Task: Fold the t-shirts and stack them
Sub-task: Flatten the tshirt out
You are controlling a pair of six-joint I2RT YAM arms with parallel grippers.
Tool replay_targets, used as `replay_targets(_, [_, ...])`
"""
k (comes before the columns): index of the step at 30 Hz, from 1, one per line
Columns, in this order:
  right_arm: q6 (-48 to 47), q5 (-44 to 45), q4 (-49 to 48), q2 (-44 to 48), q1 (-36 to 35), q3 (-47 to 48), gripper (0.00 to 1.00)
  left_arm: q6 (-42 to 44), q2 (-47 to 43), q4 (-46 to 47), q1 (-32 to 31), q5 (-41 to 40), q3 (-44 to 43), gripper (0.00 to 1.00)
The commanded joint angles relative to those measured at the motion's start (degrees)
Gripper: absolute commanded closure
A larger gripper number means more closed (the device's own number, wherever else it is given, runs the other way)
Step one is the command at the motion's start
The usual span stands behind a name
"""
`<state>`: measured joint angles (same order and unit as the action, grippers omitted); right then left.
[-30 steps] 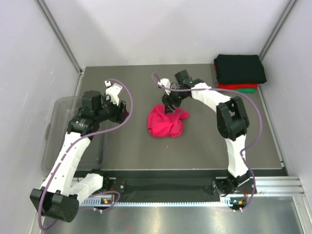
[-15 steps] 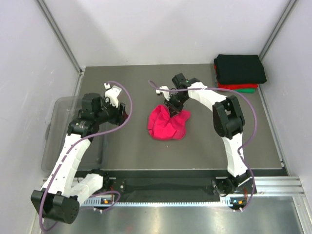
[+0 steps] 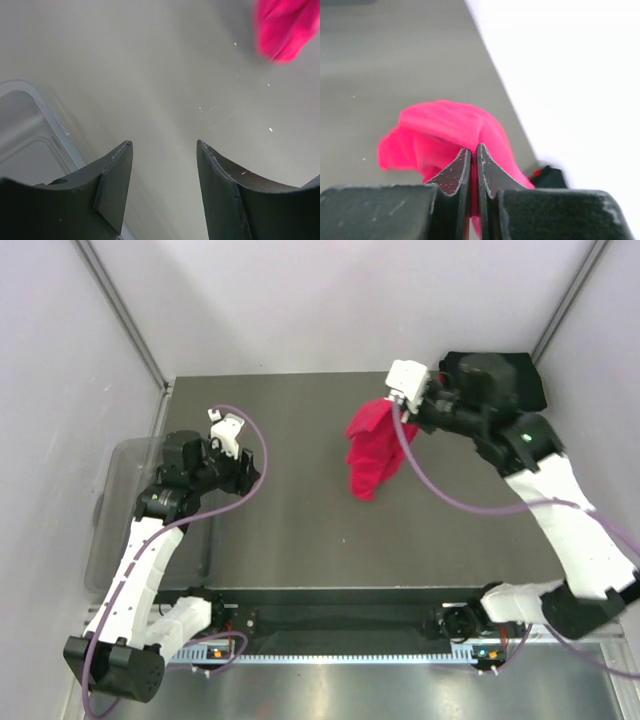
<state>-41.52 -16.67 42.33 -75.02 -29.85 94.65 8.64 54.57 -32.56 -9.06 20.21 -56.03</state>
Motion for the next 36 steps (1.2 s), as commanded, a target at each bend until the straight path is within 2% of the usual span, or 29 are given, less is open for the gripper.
replay_targets(1, [-2.7, -1.96, 1.27, 2.94, 2.42, -2.26, 0.98, -0.38, -0.43, 1.71, 0.88, 1.76, -3.2, 0.42])
replay_targets(9, [-5.24, -9.07, 6.8, 7.52, 3.48, -6.59, 0.96, -1.0, 0.72, 2.59, 2.38, 2.73, -3.38, 0.43])
replay_targets(12, [-6.64, -11.53, 8.38, 7.0, 3.04, -2.91, 0.97, -0.65, 0.37, 2.59, 2.73, 2.12, -2.6, 0.43])
replay_targets(17, [-6.47, -15.41, 10.67, 4.01, 2.6, 12.47, 0.99, -0.82, 0.98, 3.38, 3.43, 2.55, -1.98, 0.43])
replay_targets(19, [-6.91, -15.07, 10.67, 4.09, 2.6, 15.55, 0.99, -1.26, 0.89, 3.55, 4.05, 2.82, -2.24, 0.43])
replay_targets(21, [-7.87, -12.18, 10.14, 5.67, 2.69, 14.6, 1.0, -1.44, 0.63, 3.55, 4.14, 2.91, -2.33, 0.43])
replay_targets(24, [-11.21, -5.69, 8.75, 9.79, 3.13, 5.4, 0.98, -1.52, -0.07, 3.29, 4.14, 3.17, -2.07, 0.43])
replay_targets(25, [-12.0, -4.09, 7.35, 11.03, 3.82, -2.38, 0.96, -1.53, -0.25, 3.29, 4.14, 3.43, -1.98, 0.43])
replay_targets(27, [-12.8, 0.9, 5.23, 14.97, 4.7, -12.16, 0.87, -2.14, -0.6, 3.46, 4.22, 4.13, -1.89, 0.43])
replay_targets(28, [-13.23, 2.76, 3.22, 16.39, 5.4, -22.48, 0.82, -2.31, -0.69, 3.73, 4.14, 4.4, -1.89, 0.43])
replay_targets(29, [-13.33, 4.69, 2.42, 17.44, 5.76, -27.63, 0.72, -2.66, -1.04, 3.81, 4.14, 4.75, -1.89, 0.43])
replay_targets(31, [-15.77, 8.4, 2.84, 19.73, 6.64, -39.03, 0.68, -3.02, -1.21, 3.82, 4.14, 5.45, -2.07, 0.43])
replay_targets(34, [-16.41, 7.45, 3.03, 23.34, 6.73, -42.53, 0.64, -2.93, -1.83, 3.9, 4.14, 5.46, -1.63, 0.43])
replay_targets(36, [-13.79, 3.51, 2.5, 22.04, 6.64, -38.09, 0.59, -3.02, -2.18, 4.08, 4.14, 5.55, -0.93, 0.43])
